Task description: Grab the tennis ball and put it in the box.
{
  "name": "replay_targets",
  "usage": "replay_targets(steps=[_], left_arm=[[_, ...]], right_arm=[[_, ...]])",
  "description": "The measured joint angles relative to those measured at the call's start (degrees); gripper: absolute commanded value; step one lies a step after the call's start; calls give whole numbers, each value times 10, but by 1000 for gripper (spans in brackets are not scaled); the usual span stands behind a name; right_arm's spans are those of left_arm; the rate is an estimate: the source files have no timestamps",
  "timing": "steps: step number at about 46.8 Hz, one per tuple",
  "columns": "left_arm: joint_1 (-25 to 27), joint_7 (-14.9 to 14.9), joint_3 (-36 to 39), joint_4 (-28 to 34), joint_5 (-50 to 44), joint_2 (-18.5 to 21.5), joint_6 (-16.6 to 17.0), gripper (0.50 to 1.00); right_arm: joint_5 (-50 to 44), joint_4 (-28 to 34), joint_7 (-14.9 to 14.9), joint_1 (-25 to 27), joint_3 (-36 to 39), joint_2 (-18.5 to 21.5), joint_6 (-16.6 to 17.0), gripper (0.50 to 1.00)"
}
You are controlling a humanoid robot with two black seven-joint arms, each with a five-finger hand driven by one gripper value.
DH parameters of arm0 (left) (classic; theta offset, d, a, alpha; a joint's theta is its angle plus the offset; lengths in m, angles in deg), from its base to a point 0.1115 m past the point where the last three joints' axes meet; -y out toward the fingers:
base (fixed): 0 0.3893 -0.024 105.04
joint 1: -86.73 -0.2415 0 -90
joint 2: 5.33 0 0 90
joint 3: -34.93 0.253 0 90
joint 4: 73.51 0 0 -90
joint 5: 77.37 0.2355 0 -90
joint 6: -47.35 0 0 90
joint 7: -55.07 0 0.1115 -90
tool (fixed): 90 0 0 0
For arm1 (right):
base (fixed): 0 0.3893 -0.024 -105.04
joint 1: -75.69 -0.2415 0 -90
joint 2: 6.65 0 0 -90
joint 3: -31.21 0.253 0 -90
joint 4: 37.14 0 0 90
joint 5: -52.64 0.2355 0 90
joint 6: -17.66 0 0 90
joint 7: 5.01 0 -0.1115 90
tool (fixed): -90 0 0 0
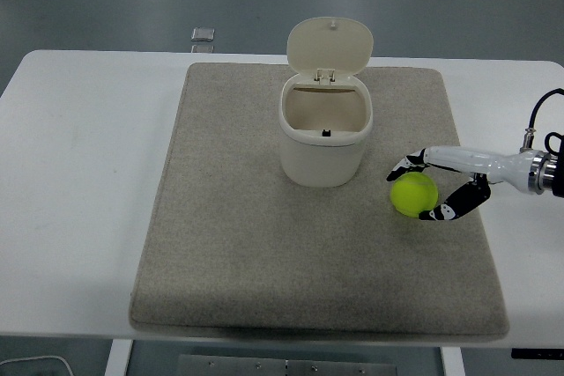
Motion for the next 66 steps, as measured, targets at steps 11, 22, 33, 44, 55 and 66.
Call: replay_targets(steps=[11, 22, 33, 44, 55, 66], left_arm=[[0, 0, 0, 0, 0, 0, 0, 992], [0, 0, 0, 0, 0, 0, 0, 992], [0, 0, 0, 0, 0, 0, 0, 992], [0, 0, 0, 0, 0, 0, 0, 992], [0, 0, 0, 0, 0, 0, 0, 992], [0, 0, 0, 0, 0, 0, 0, 992]], right_arm=[[4, 0, -10, -3, 0, -3, 0, 652], [8, 0, -27, -7, 5, -9, 5, 519], [38, 0, -44, -32, 14, -24, 22, 500], [145, 0, -54, -87, 22, -42, 72, 500], [161, 0, -55, -111, 30, -10, 66, 500], [189, 3, -54, -139, 29, 21, 52, 500]])
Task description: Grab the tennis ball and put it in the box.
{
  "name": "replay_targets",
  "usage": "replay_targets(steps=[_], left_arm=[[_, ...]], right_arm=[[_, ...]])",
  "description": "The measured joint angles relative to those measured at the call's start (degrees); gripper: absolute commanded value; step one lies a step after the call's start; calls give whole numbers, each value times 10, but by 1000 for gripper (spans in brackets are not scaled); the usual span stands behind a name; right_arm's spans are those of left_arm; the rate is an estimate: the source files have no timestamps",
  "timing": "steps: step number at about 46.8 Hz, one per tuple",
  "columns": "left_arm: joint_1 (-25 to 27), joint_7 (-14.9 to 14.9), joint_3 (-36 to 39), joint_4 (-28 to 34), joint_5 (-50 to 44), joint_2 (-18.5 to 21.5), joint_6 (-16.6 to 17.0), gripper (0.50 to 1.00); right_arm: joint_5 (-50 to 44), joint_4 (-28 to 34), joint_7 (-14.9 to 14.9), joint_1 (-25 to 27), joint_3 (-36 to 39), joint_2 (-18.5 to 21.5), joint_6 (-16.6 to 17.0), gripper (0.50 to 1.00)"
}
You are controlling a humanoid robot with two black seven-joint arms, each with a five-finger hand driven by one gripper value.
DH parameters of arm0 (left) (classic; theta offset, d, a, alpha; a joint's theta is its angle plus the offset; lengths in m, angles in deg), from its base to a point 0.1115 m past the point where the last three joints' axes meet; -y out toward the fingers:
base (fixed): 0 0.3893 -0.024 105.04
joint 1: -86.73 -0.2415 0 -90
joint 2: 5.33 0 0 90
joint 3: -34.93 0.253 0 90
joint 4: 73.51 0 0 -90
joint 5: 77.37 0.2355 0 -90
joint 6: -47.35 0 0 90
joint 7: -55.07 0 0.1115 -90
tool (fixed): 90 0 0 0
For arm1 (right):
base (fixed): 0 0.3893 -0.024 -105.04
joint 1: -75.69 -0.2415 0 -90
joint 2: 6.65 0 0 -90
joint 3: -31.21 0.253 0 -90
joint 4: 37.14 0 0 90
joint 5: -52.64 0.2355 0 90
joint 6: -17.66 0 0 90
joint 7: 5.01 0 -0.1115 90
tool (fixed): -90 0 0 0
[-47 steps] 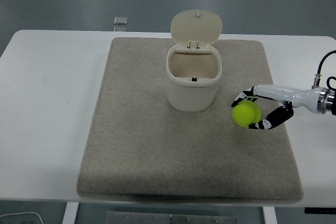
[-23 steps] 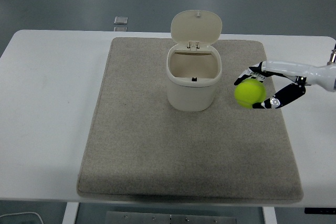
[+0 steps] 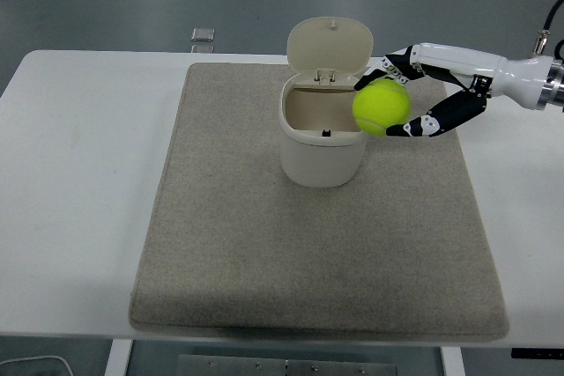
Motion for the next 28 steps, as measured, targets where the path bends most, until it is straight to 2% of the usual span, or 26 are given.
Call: replay_targets(steps=[6, 13, 28], left_arm=[[0, 0, 0, 0, 0, 0, 0, 992], [0, 0, 0, 0, 0, 0, 0, 992], [0, 0, 0, 0, 0, 0, 0, 992]], right_arm=[[3, 3, 5, -8, -2, 17, -6, 500], [5, 11, 10, -11, -8, 49, -38, 500], [12, 42, 37, -9, -12, 89, -78, 506]])
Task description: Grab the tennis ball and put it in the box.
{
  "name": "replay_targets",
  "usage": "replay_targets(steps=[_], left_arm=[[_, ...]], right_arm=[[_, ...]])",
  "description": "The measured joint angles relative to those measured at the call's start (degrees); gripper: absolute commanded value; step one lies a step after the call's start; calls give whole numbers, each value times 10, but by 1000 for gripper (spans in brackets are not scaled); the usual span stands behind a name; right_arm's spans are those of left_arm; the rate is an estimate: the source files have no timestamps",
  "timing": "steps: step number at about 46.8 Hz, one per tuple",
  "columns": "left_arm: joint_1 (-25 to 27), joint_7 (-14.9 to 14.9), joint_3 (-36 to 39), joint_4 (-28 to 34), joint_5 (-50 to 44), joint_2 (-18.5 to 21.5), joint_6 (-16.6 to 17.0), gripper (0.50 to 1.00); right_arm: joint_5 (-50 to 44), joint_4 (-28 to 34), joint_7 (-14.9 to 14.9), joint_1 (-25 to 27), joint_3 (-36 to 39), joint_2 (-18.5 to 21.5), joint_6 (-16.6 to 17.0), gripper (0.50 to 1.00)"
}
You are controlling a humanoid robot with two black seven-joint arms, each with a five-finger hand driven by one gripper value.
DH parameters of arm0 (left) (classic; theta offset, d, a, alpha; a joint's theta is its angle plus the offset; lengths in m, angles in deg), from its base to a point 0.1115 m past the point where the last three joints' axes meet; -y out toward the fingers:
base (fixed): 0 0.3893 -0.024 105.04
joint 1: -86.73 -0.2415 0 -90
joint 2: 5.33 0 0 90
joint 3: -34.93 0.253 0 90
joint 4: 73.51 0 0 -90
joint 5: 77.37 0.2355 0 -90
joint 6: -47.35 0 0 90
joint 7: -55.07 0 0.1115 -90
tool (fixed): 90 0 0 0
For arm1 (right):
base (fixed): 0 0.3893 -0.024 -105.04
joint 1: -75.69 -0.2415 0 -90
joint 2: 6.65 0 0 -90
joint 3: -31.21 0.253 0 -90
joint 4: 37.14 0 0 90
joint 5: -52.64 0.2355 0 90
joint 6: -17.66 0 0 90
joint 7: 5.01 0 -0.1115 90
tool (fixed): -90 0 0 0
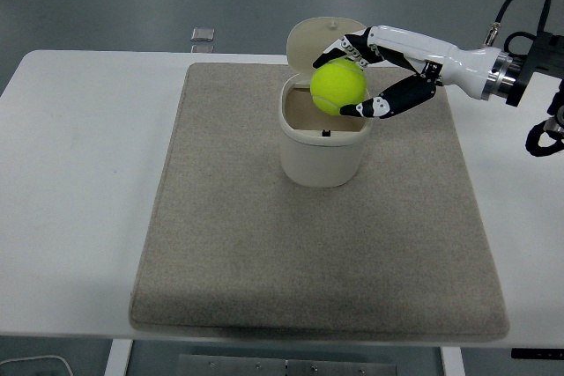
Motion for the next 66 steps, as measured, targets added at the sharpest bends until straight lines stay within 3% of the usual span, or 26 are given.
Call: replay_targets(steps=[7, 12, 35, 40, 66], left_arm=[[0, 0, 0, 0, 0, 0, 0, 992], [0, 0, 0, 0, 0, 0, 0, 992], [0, 0, 0, 0, 0, 0, 0, 992], [0, 0, 0, 0, 0, 0, 0, 992], [0, 0, 0, 0, 0, 0, 0, 992]], right_arm=[[-1, 4, 1, 5, -2, 1, -4, 619], [-1, 4, 1, 6, -8, 6, -5, 729], [-5, 10, 1, 25, -15, 13, -16, 758], [-6, 10, 1, 25, -15, 11, -17, 874], [1, 9, -2, 25, -8, -1, -6, 893]])
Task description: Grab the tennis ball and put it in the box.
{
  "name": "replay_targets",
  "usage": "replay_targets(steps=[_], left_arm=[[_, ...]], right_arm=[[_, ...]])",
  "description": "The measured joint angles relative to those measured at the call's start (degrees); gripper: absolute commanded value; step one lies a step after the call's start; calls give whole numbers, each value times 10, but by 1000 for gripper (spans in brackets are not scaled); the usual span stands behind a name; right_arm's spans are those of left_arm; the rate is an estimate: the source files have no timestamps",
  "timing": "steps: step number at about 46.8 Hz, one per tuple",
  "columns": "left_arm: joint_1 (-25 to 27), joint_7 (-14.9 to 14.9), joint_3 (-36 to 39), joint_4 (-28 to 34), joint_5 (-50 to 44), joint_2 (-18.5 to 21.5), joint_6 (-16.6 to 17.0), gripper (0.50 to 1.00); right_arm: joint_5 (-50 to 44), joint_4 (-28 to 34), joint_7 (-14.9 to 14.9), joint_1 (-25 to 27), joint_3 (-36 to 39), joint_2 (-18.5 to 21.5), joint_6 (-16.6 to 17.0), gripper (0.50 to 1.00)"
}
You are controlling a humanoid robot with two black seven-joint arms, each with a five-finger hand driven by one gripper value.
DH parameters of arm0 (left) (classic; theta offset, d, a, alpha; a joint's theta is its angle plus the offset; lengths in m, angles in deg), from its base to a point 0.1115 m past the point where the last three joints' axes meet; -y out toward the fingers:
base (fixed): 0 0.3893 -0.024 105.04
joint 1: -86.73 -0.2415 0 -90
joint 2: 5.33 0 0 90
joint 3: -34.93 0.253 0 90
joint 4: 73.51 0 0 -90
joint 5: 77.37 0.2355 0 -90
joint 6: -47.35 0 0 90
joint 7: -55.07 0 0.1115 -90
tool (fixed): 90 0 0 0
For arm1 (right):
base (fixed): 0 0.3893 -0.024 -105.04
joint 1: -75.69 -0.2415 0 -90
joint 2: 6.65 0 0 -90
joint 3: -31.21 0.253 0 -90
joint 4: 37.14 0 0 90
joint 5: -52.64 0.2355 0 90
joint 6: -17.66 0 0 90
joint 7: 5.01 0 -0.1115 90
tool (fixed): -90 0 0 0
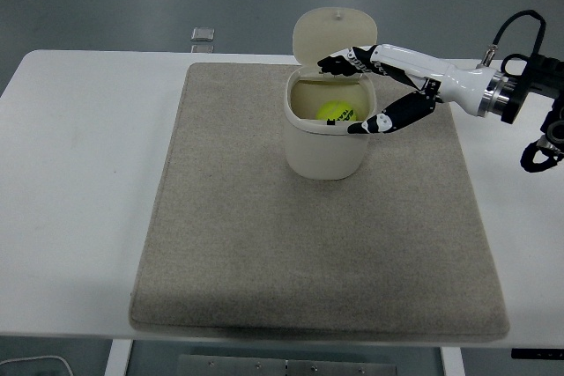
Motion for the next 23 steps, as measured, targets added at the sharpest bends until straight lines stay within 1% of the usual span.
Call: replay_targets(steps=[4, 12, 15, 19, 23], left_arm=[[0, 0, 0, 0, 0, 0, 0, 992], [0, 0, 0, 0, 0, 0, 0, 992], [0, 0, 0, 0, 0, 0, 0, 992], [0, 0, 0, 0, 0, 0, 0, 992], [0, 0, 0, 0, 0, 0, 0, 992]], right_arm=[[13, -2, -2, 0, 3, -10, 24, 893], [127, -2, 1, 0, 3, -44, 97, 895], [158, -1, 3, 0, 3, -56, 118, 895], [184, 3, 4, 10, 4, -71, 128, 895], [205, 11, 4, 23, 7, -80, 129, 893]])
